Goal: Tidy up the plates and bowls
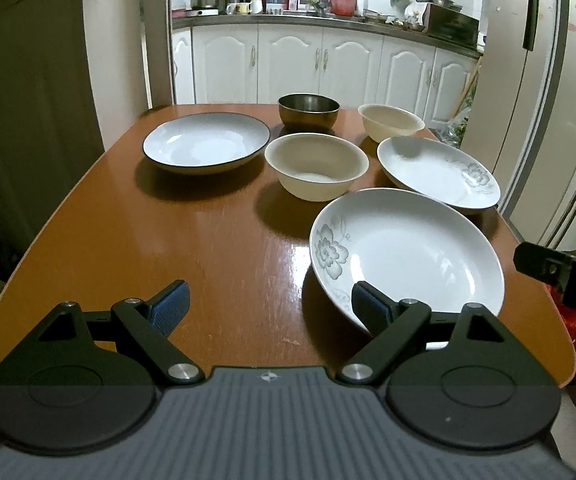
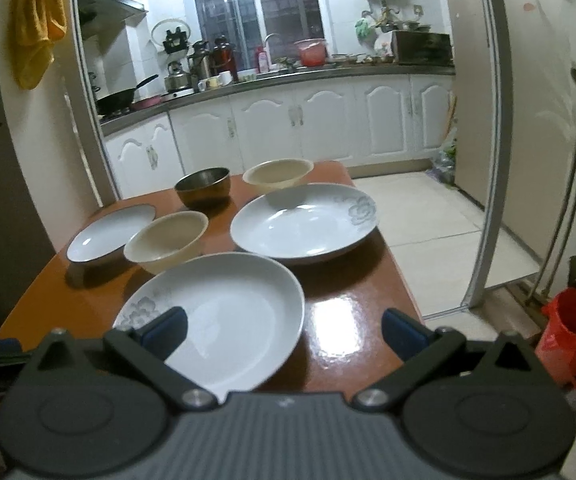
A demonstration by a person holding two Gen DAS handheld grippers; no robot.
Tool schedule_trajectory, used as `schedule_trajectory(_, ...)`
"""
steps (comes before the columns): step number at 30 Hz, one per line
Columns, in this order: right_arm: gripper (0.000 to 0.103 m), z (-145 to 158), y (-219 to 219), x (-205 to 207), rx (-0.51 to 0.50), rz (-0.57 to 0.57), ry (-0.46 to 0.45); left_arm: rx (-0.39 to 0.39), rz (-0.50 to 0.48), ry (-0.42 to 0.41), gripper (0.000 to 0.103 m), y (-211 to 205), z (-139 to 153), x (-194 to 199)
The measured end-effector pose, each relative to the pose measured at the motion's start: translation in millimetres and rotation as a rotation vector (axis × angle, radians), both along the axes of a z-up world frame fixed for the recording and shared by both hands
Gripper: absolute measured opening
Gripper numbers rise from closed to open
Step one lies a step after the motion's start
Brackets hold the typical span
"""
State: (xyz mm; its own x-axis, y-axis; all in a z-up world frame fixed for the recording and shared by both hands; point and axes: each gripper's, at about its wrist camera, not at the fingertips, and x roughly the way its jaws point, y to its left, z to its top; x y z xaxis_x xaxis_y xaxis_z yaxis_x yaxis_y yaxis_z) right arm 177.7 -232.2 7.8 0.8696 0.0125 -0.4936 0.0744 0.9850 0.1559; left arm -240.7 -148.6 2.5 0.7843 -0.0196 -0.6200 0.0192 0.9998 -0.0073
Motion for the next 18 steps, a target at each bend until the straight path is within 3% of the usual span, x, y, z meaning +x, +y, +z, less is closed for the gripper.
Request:
schedule_trajectory(4,0.102,0.4,-4.8,2.6,0.038,0.028,-0.019,-0.02,-0.001,0.018,0.103,9.0,13.3,3.9)
schedule_trajectory(10,0.102,-0.8,-12.3,8.9,0.088,0.057,-0.024,-0.063,-0.026,0.041,0.103,40.3,38.4,59.3)
schedule_trajectory(18,0.102,-2.7,-34.5,25.2,0.218,0.084,-0.044,-0.208,-0.086,0.041,0.103,72.4,45.8,97.4)
